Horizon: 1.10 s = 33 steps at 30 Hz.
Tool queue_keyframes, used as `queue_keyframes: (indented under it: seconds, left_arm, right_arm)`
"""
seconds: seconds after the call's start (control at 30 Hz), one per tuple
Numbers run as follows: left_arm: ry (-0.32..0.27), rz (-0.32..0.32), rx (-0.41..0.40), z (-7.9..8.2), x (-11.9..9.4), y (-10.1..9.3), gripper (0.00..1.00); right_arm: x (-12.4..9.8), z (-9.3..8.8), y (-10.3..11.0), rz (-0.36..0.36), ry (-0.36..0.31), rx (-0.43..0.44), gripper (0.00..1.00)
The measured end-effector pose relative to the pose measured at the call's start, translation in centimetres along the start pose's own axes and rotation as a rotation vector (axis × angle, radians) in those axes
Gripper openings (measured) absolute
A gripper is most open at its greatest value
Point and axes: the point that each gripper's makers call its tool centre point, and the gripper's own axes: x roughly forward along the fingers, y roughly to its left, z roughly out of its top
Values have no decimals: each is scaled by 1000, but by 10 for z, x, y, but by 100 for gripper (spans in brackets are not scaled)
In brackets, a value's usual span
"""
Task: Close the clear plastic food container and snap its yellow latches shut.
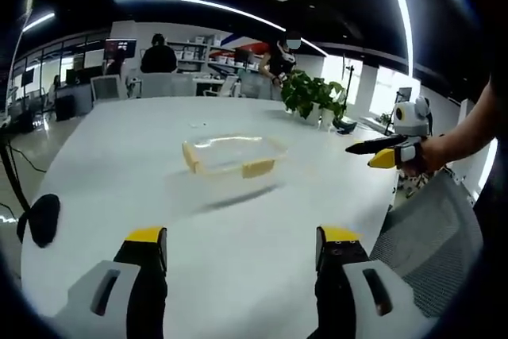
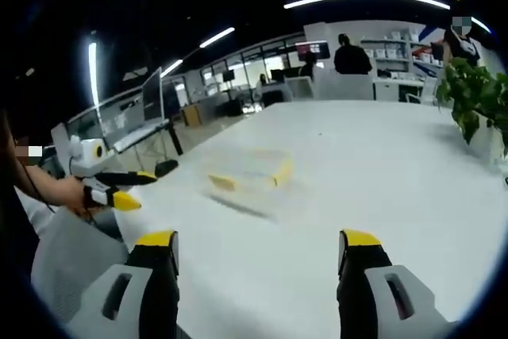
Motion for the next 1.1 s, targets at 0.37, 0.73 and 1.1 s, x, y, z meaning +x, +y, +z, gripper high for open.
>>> queue_keyframes:
  seconds: [0.37,0.73,1.1]
  left_arm:
    - [-6,33,-23,-3,-13,0,74]
    - [-39,55,-54,3,-24,-9,73]
    - [-15,52,-51,-7,-25,-14,72]
  right_arm:
    - [-12,0,1,-2,-19,14,83]
    - [-22,5,5,6,-42,6,83]
    - [-24,2,14,13,-31,-27,83]
